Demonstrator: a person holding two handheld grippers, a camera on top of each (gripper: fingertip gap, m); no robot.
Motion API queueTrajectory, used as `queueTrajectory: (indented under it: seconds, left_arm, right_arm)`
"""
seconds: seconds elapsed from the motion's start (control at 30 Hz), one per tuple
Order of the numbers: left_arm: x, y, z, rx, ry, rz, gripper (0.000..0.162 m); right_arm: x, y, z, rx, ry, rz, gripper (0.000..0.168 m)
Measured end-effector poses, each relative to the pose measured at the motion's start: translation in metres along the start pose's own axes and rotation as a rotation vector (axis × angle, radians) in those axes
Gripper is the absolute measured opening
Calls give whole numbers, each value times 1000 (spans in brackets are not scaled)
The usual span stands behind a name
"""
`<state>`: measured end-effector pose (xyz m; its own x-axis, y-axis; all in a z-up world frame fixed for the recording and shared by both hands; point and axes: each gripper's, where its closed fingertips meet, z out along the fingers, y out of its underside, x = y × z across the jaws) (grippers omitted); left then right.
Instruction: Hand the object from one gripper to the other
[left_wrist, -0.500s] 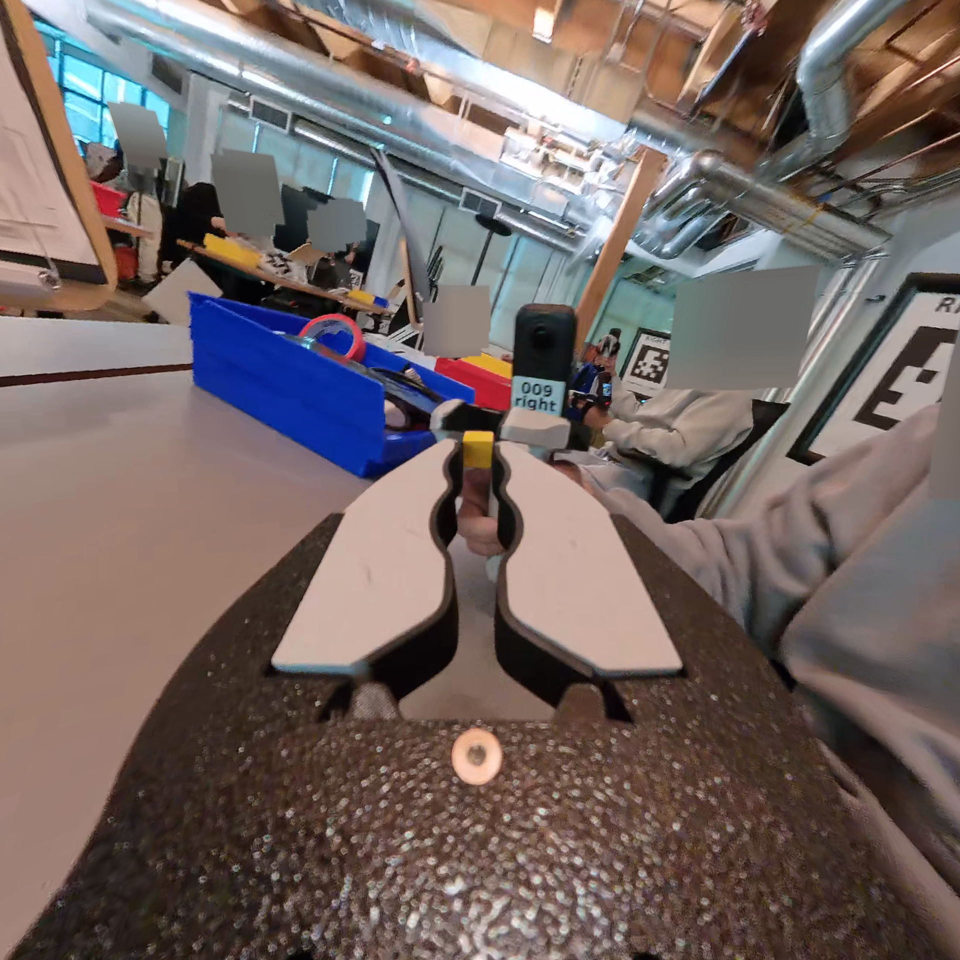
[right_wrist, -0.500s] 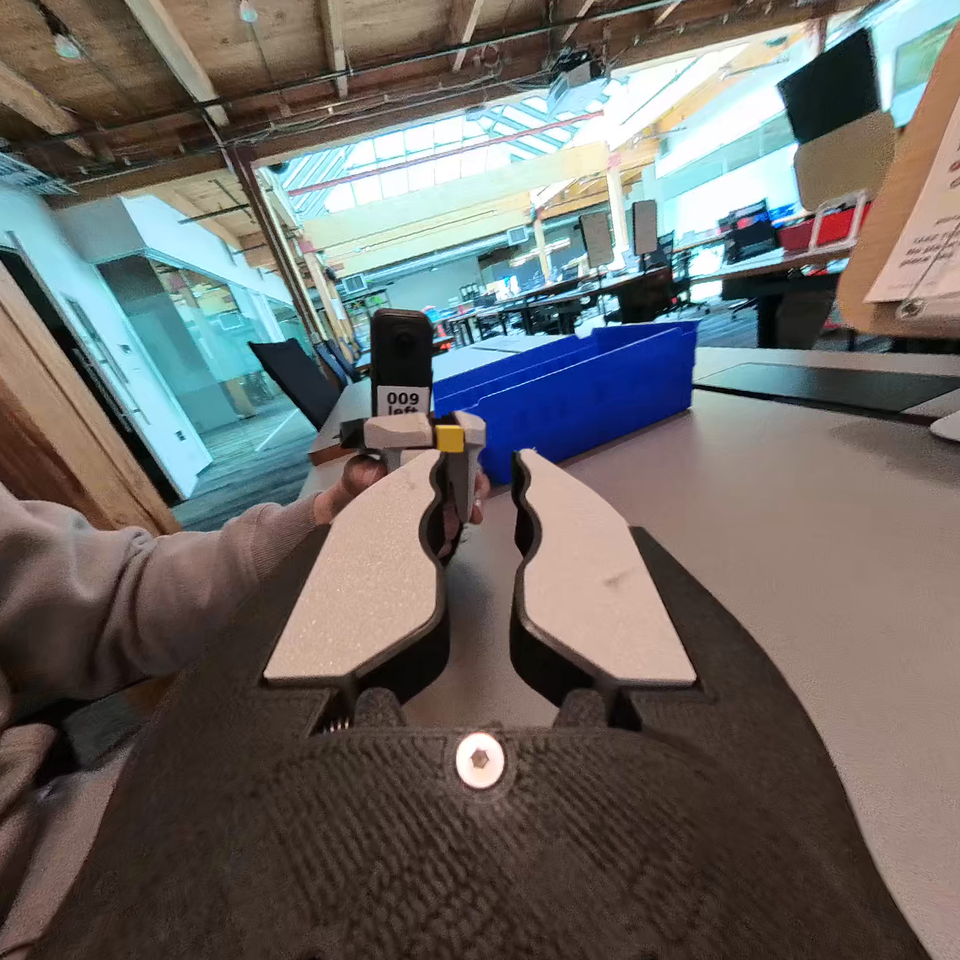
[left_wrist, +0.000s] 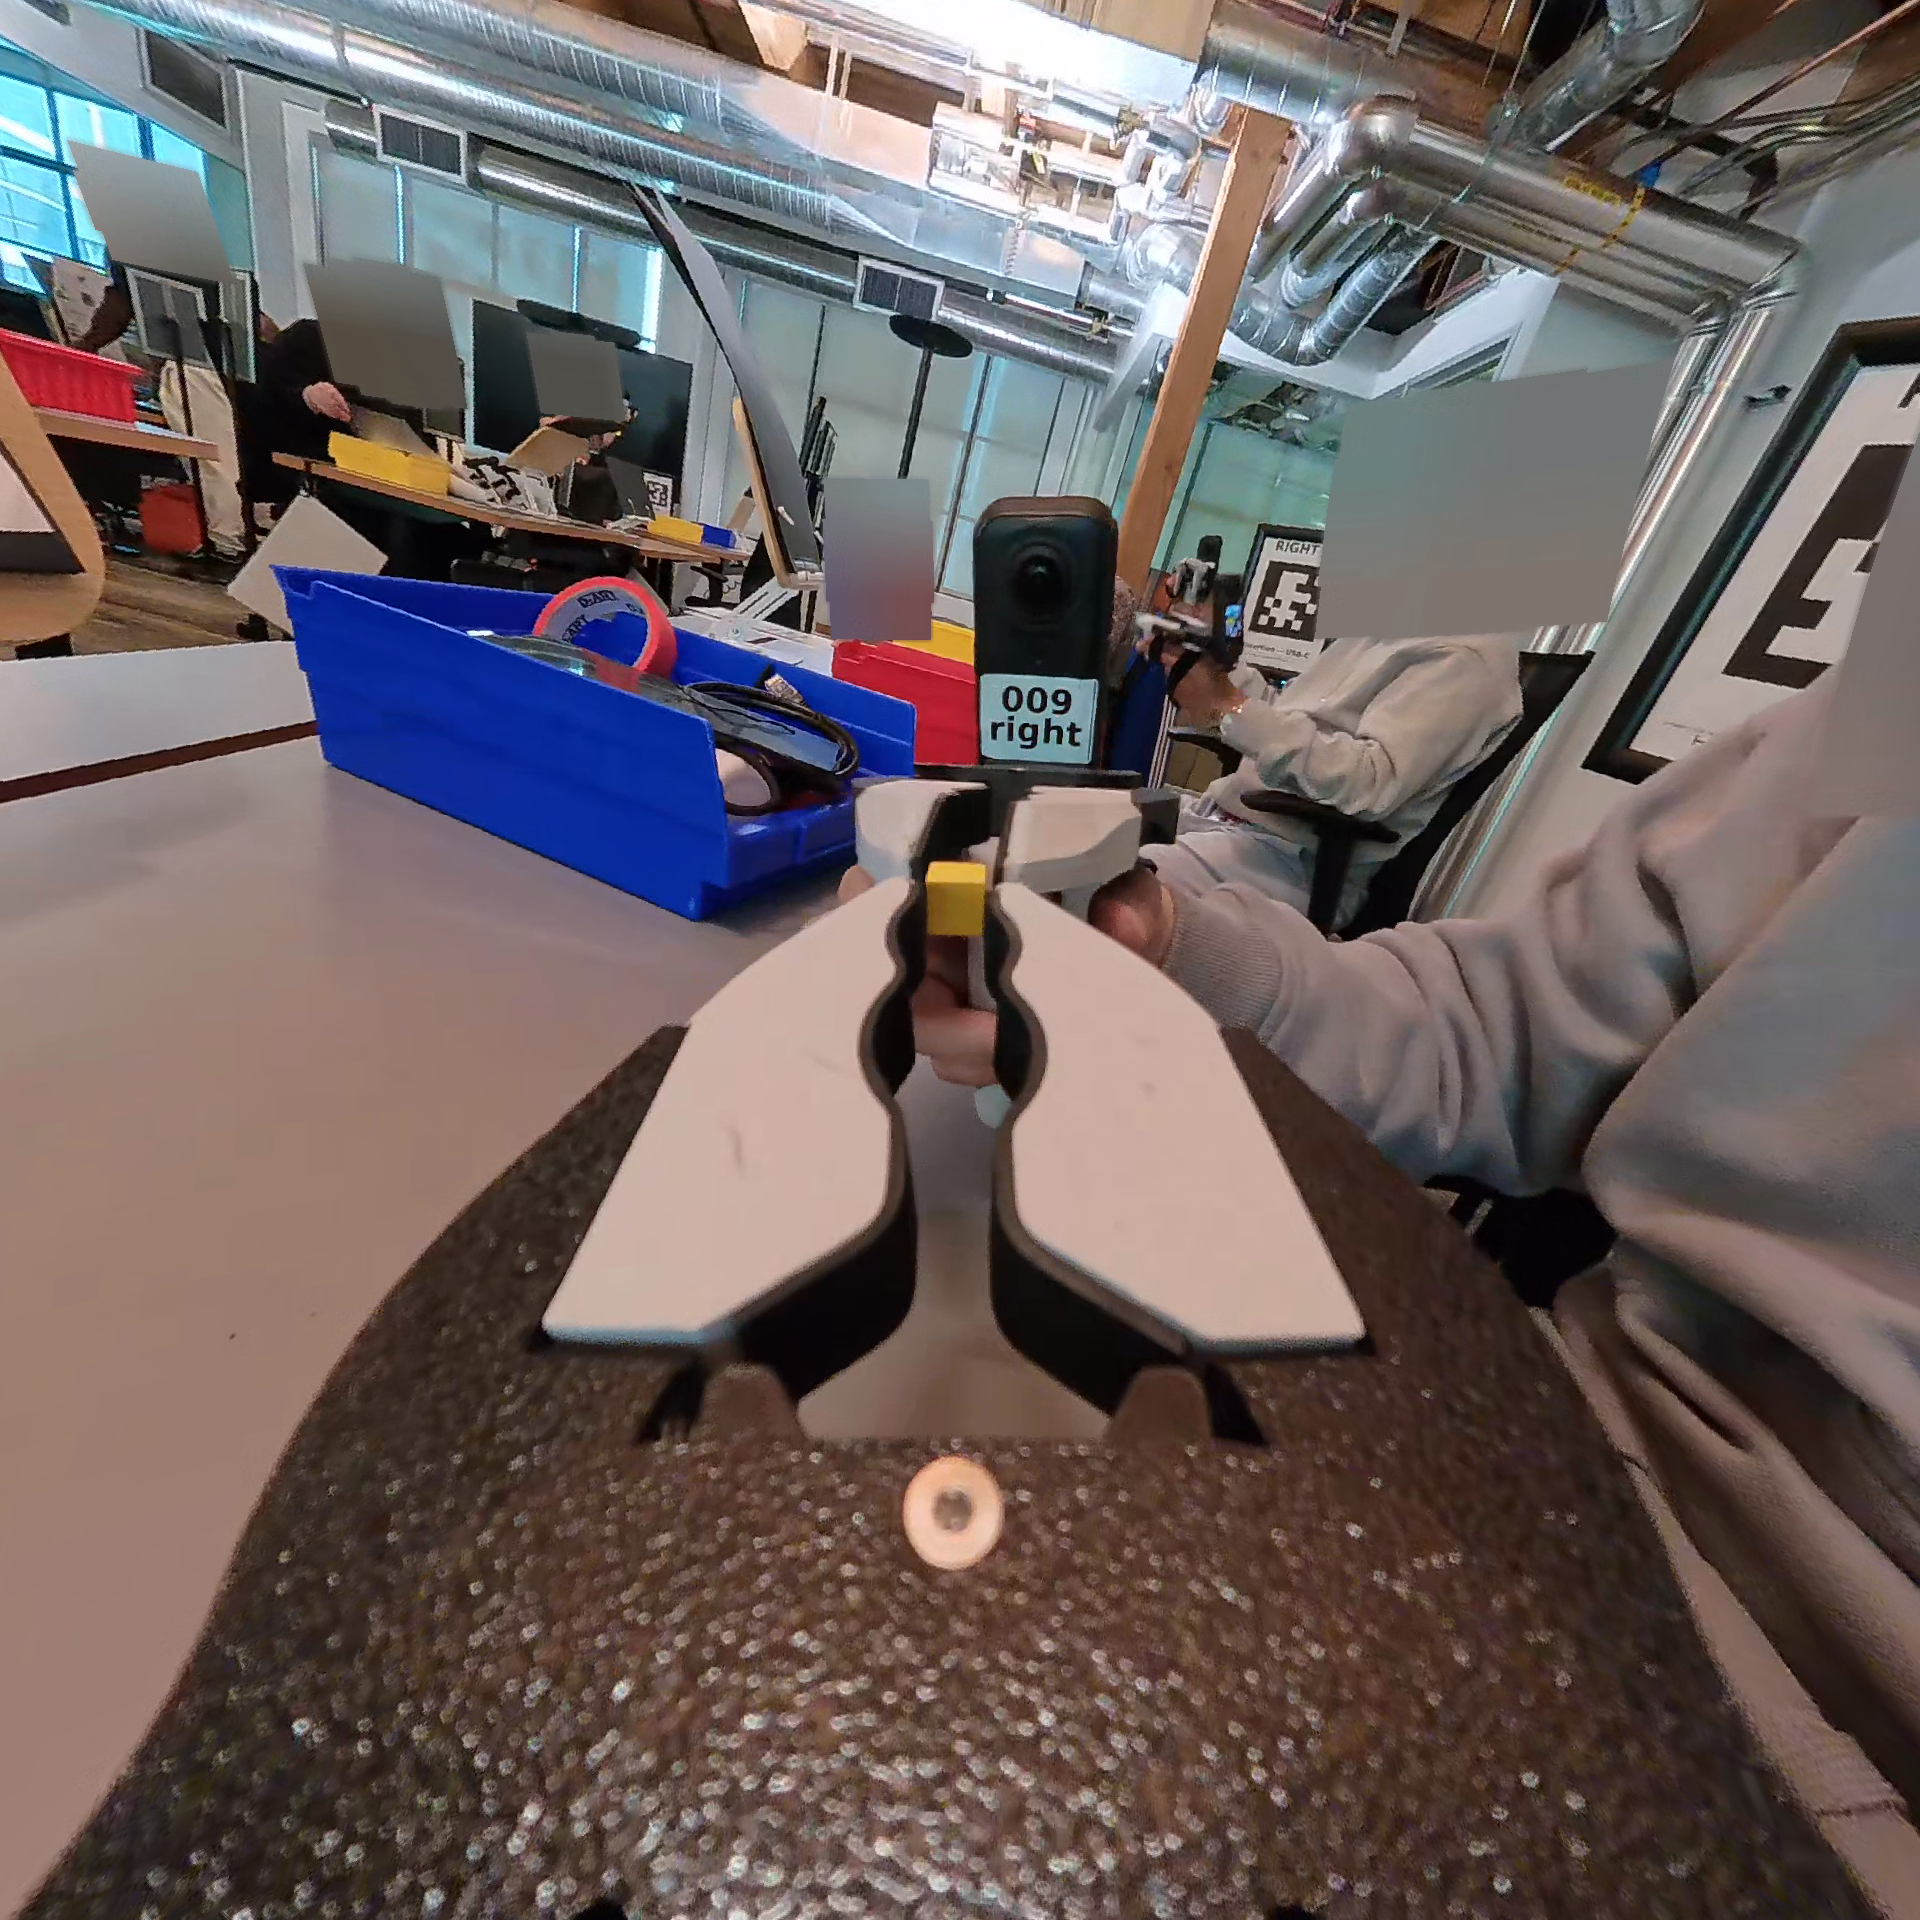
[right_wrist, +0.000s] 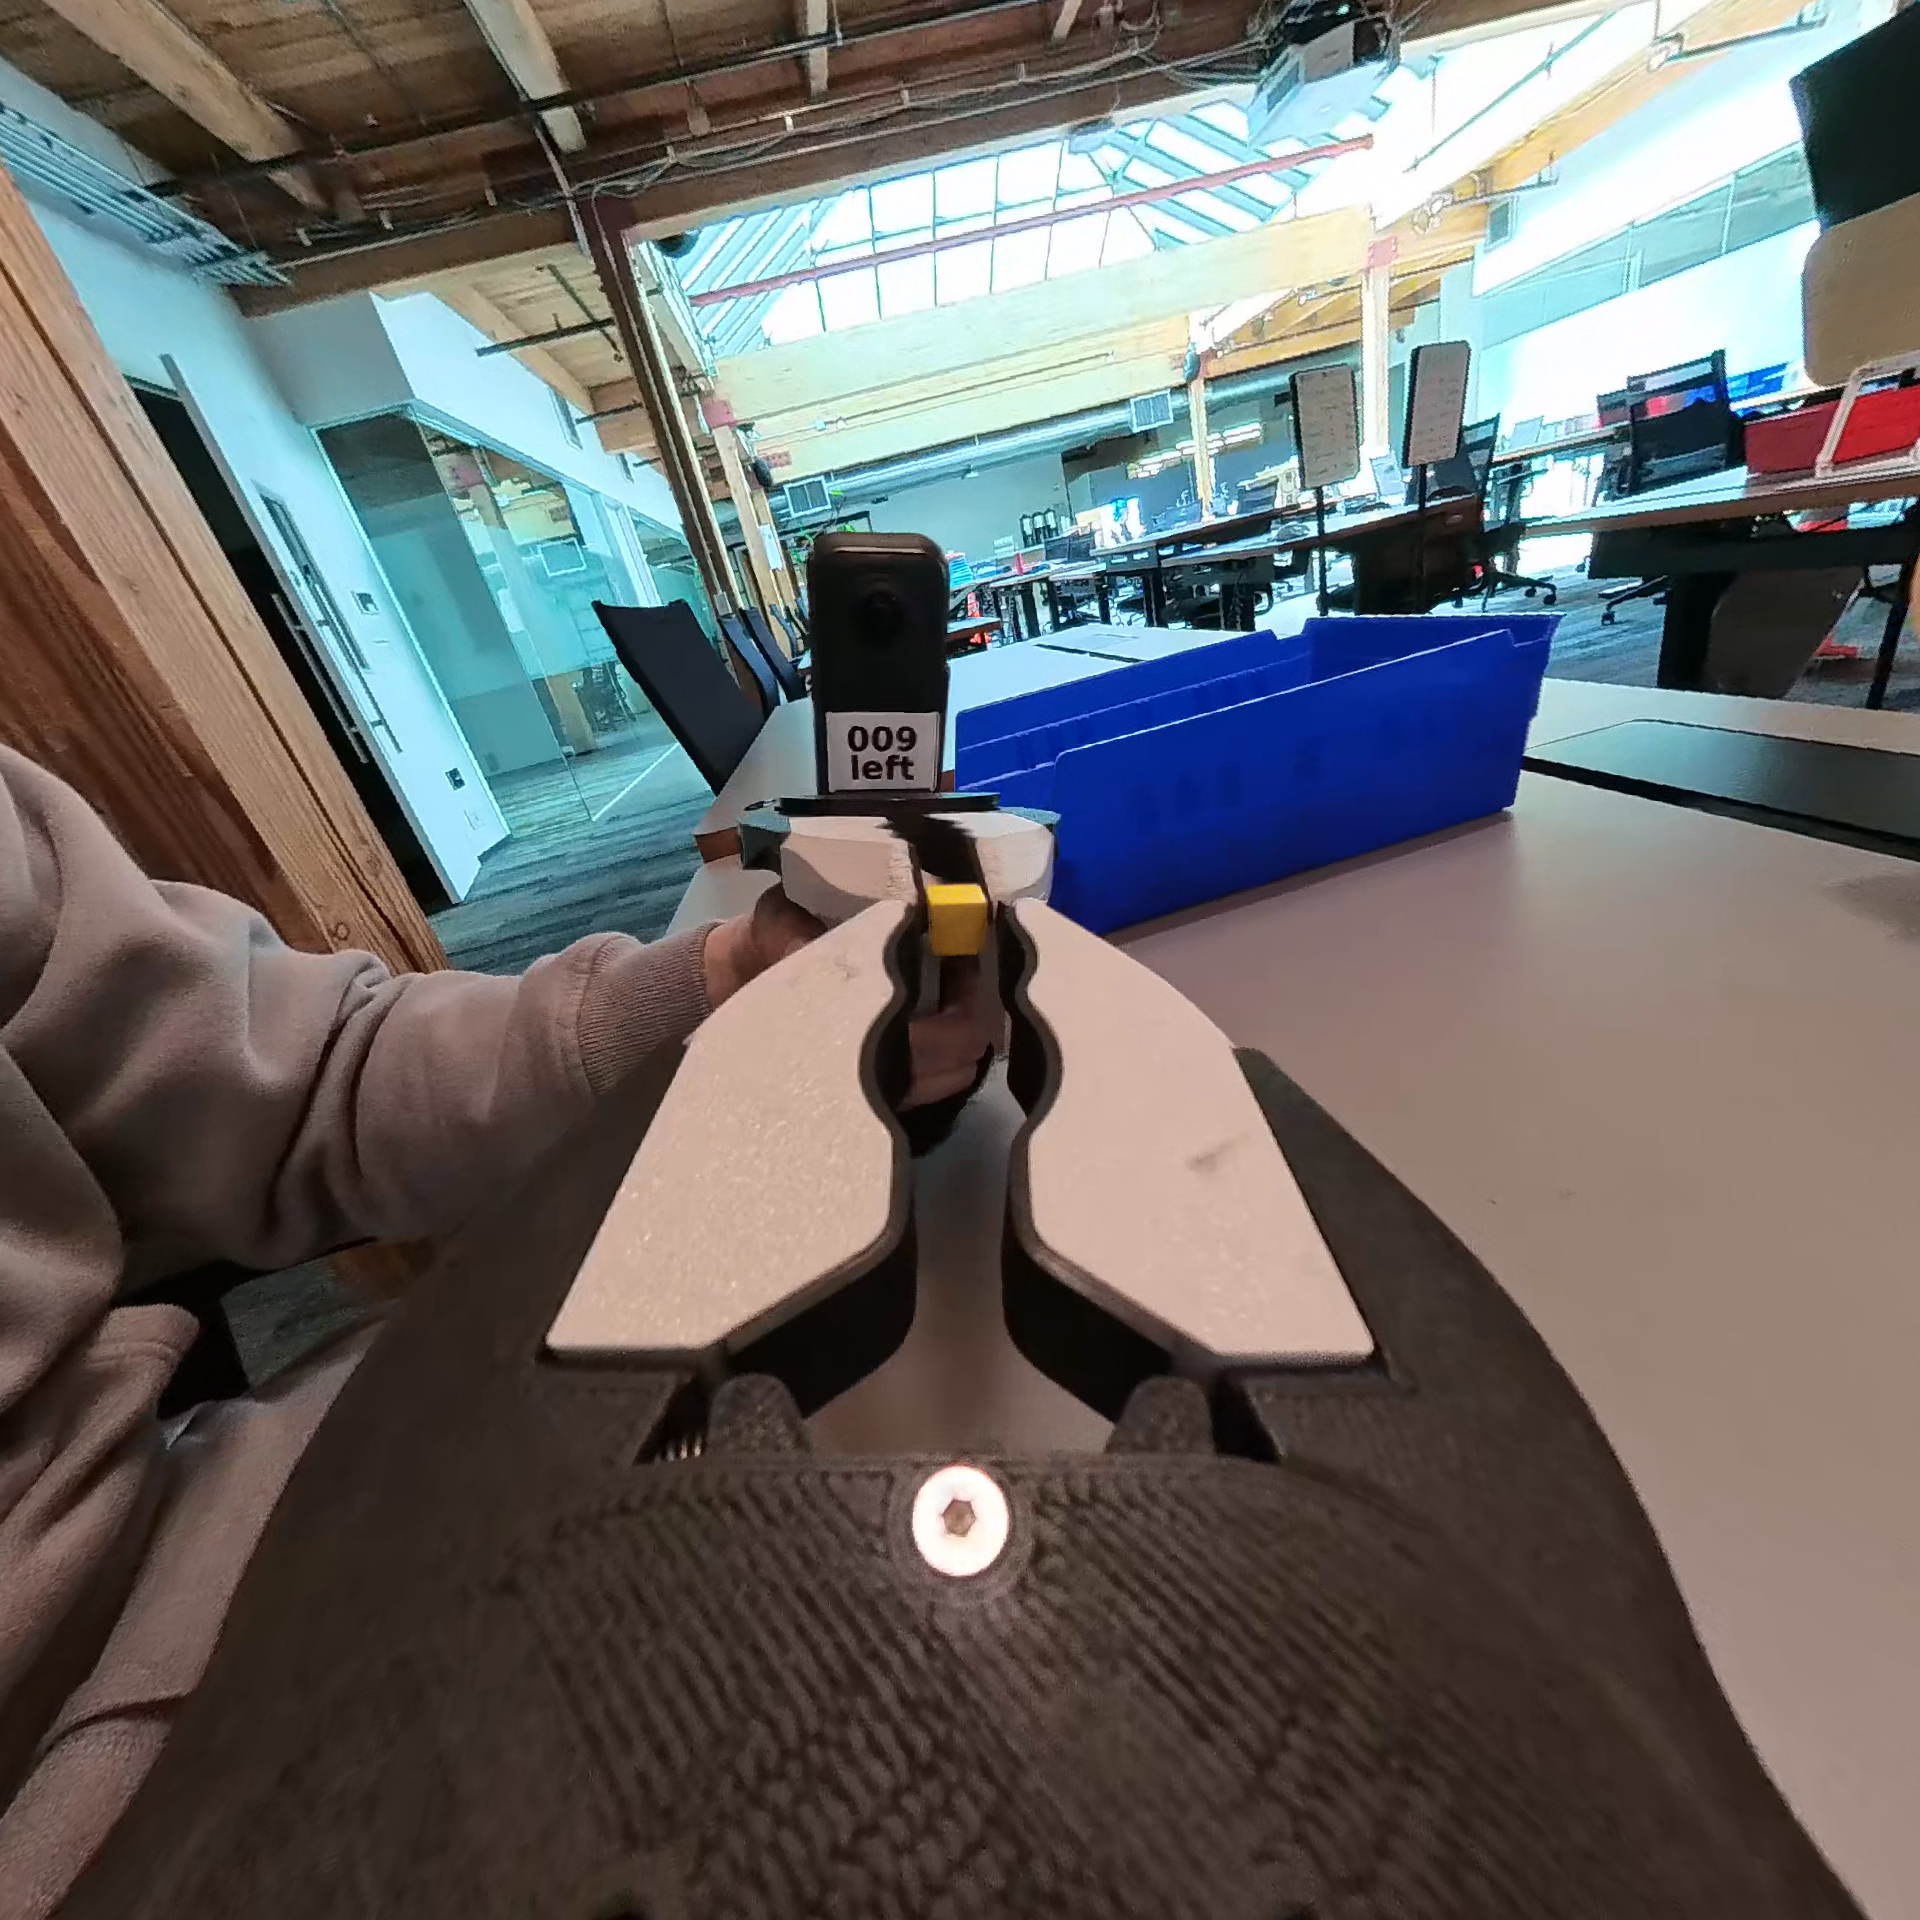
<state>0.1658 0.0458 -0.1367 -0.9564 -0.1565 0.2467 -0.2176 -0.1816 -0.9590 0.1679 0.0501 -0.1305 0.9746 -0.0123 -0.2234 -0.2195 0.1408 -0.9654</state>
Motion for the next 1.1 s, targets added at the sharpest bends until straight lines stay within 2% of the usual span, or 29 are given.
queueTrajectory:
  seconds: [0.33,0.43,0.47,0.53,0.6,0.73,0.83,0.97,1.1]
  left_arm:
    - [3,0,1,-1,11,21,10]
    - [-4,-2,0,16,-62,58,12]
    - [-11,-2,-1,8,-116,86,19]
    - [-23,3,-3,-37,-212,135,26]
    - [-30,10,-3,-85,-266,126,26]
    - [-37,12,-1,-103,-347,171,27]
    - [-46,21,-2,-196,-436,264,27]
    - [-41,21,2,-178,-413,246,21]
    - [-41,20,1,-166,-398,194,20]
  right_arm:
    - [-4,2,1,-35,-6,-63,10]
    - [3,-3,1,-15,58,-100,10]
    - [8,-5,-1,-3,102,-129,10]
    - [21,-9,-6,-16,229,-257,10]
    - [33,-6,-11,-97,362,-458,10]
    - [53,12,-16,-406,596,-938,10]
    - [53,19,-12,-579,669,-1203,10]
    - [49,29,-6,-701,660,-1392,10]
    - [48,30,-5,-705,653,-1417,10]
